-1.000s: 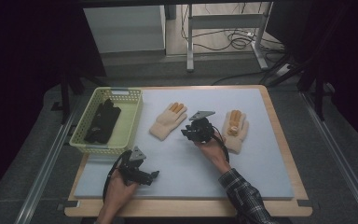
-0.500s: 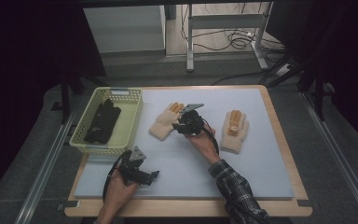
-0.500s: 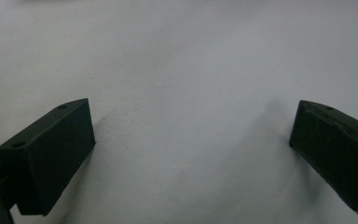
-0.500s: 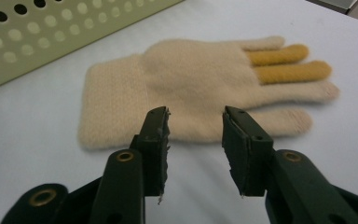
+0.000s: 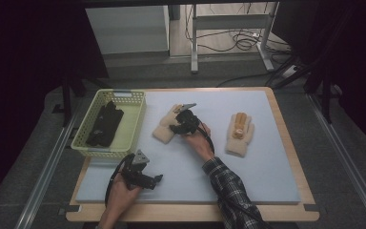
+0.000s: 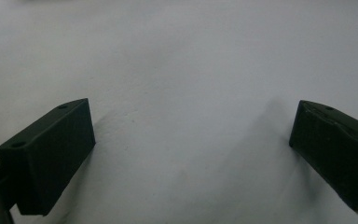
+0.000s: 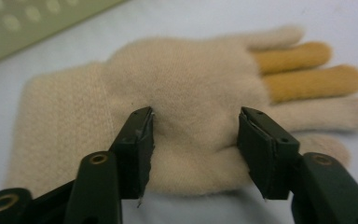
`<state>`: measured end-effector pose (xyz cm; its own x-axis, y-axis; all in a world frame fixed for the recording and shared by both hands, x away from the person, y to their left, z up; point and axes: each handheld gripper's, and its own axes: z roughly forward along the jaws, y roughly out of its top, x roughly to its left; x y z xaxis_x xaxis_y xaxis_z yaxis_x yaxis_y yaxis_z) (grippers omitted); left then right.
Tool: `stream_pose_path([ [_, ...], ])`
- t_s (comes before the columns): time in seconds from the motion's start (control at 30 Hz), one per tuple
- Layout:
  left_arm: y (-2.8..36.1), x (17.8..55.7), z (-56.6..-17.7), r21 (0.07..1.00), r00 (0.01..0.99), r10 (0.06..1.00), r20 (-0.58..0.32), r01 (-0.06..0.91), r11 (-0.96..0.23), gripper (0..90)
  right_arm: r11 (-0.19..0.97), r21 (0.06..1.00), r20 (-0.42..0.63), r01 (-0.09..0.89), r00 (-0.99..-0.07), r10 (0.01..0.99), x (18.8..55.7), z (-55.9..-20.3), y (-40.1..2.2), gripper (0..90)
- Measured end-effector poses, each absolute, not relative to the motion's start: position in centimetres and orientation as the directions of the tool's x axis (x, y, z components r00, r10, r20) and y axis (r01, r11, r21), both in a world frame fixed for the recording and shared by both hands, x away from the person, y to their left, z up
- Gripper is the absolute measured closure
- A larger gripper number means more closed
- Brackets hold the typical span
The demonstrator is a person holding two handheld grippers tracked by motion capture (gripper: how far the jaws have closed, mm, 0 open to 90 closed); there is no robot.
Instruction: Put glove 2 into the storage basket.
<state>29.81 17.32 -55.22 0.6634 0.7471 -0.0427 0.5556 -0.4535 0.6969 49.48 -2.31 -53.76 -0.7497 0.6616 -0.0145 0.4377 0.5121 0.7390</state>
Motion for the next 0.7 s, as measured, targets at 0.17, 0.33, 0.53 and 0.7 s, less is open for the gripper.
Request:
stream_pose_path([
  [0.17,17.3,29.8,-55.2,0.697,0.664,0.747,-0.043,0.556,-0.454,0.1,0.490,0.732,0.039,0.474,-0.747,0.664,49.1,-53.7,-2.0,82.3],
  [0.33,17.3,29.8,-55.2,0.697,0.665,0.746,-0.044,0.556,-0.454,0.1,0.541,0.709,0.000,0.453,-0.767,0.641,48.8,-52.9,-1.9,83.7],
  [0.53,17.3,29.8,-55.2,0.695,0.665,0.745,-0.042,0.555,-0.456,0.1,0.537,0.736,0.002,0.413,-0.794,0.608,48.1,-51.1,-2.8,83.7],
  [0.7,17.3,29.8,-55.2,0.695,0.666,0.745,-0.042,0.555,-0.457,0.1,0.557,0.742,-0.005,0.373,-0.827,0.561,46.7,-49.0,-3.5,83.7],
])
